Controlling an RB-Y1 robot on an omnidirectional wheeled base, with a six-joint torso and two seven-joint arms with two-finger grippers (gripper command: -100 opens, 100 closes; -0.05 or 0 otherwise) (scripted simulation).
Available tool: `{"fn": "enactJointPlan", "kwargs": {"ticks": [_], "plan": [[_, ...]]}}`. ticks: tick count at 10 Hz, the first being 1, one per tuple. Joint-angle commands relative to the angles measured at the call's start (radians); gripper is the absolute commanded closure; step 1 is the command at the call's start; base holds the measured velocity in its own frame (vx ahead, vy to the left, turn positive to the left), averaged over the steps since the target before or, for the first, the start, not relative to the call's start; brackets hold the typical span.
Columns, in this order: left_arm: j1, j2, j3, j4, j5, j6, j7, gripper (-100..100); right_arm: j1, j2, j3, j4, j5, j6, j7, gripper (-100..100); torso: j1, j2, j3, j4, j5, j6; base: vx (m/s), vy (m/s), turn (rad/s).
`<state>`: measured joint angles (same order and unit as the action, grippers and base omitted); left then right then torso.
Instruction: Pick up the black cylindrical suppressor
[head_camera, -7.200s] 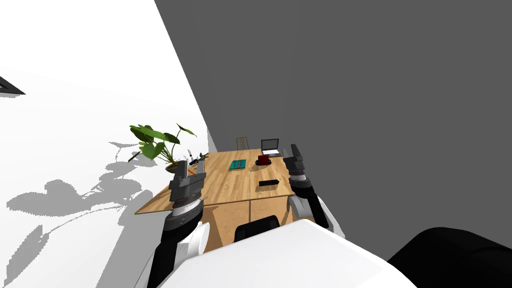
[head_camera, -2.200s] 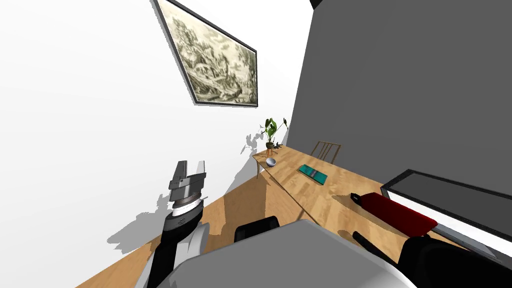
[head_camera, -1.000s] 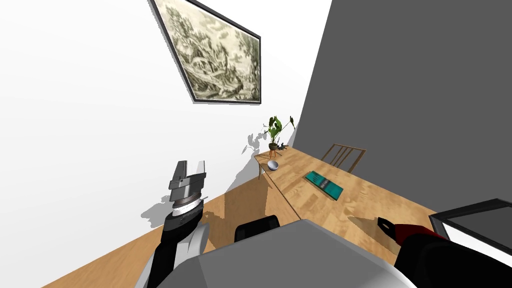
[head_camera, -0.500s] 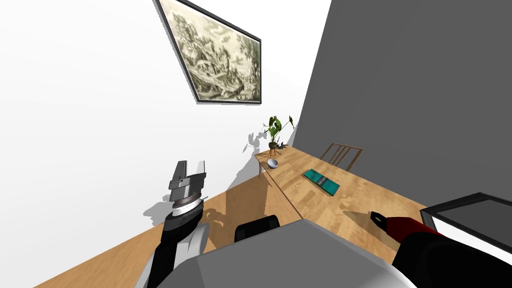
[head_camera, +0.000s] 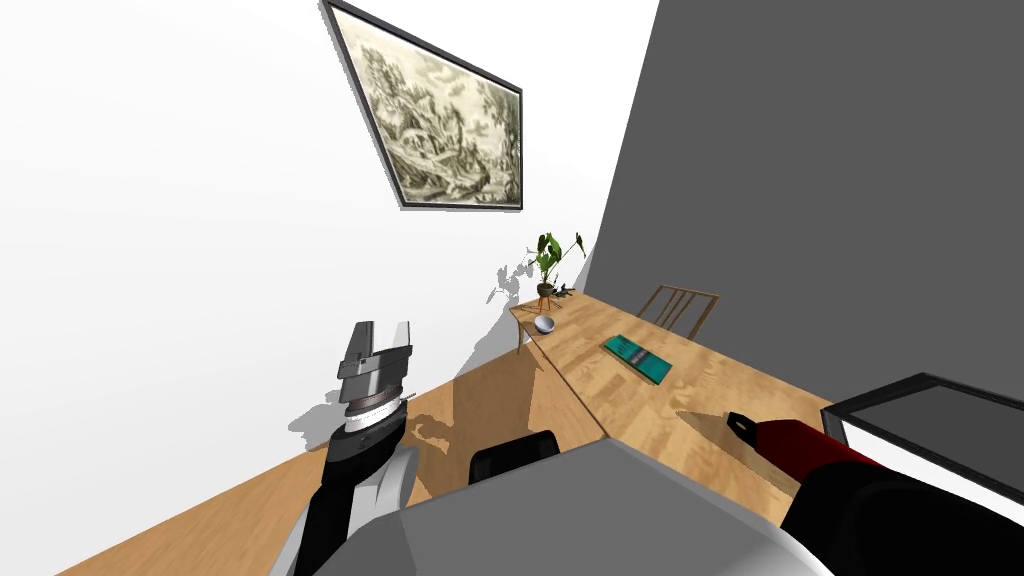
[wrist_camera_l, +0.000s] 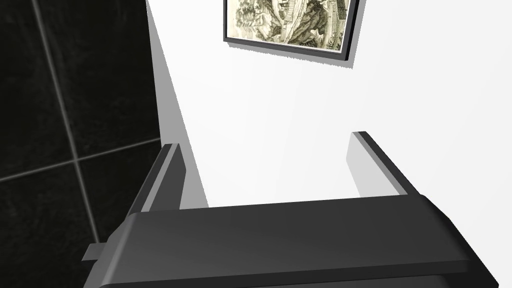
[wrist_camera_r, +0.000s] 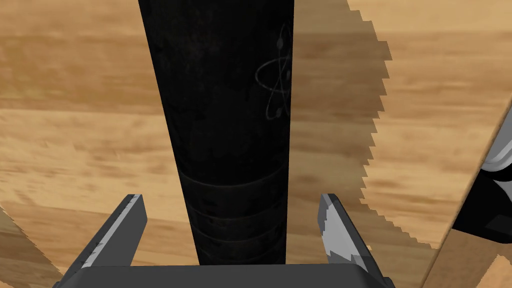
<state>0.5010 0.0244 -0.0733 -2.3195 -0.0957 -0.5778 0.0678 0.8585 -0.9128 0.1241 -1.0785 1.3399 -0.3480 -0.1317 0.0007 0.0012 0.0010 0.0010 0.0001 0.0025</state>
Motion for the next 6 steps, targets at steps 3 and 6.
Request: {"fn": "enactJointPlan", "kwargs": {"ticks": [3, 6], "plan": [[0.000, 0.000, 0.000, 0.000, 0.000, 0.000, 0.000, 0, -0.055, -0.012, 0.006, 0.008, 0.113, -0.030, -0.134, -100, 0.001, 0.003, 0.002, 0.001, 0.000, 0.000, -0.074, 0.018, 0.013], [0.000, 0.000, 0.000, 0.000, 0.000, 0.000, 0.000, 0, -0.109, -0.025, 0.012, 0.014, 0.203, -0.058, -0.223, -100, -0.001, 0.006, 0.003, 0.001, -0.001, 0.001, -0.083, 0.015, 0.007]]}}
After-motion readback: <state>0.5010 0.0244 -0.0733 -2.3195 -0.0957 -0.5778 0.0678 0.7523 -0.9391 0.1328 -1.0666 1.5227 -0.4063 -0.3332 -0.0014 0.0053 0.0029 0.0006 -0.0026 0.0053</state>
